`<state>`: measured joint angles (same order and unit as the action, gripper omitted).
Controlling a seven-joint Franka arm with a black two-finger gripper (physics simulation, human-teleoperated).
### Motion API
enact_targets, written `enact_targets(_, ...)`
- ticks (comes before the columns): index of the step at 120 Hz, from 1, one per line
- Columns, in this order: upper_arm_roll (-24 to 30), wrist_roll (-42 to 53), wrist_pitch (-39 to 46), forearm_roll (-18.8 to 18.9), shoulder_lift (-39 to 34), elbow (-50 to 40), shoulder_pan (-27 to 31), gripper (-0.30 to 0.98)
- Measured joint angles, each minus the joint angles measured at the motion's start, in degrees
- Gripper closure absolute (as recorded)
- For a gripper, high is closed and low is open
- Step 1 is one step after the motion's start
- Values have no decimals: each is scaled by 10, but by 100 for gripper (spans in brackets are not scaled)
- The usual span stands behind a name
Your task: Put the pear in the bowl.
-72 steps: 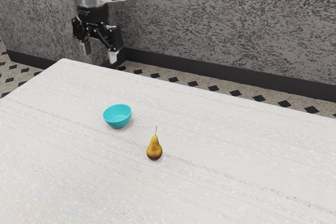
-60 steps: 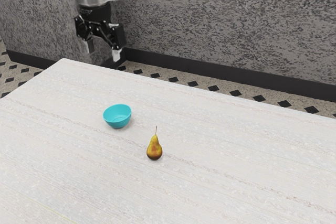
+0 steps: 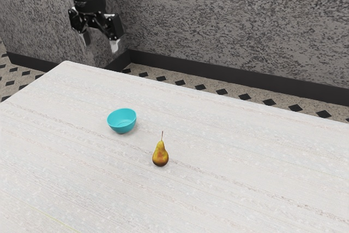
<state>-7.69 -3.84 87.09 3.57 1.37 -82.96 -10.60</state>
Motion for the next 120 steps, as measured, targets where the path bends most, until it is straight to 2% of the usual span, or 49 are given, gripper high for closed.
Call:
enact_targets(16,11,-2,-19,2,-1,7,10,0)
enact_targets(28,41,-4,-27,1,29,9,26,0)
enact_targets(44,68,-9,-32,-1,62,12,-24,0)
enact_targets(56,73,-11,-35,-2,74,17,-28,0)
enact_targets(80,83,-15,-52,-2,226,138,-36,0)
enact_targets(120,86,-18,-126,-3,432,262,-39,0)
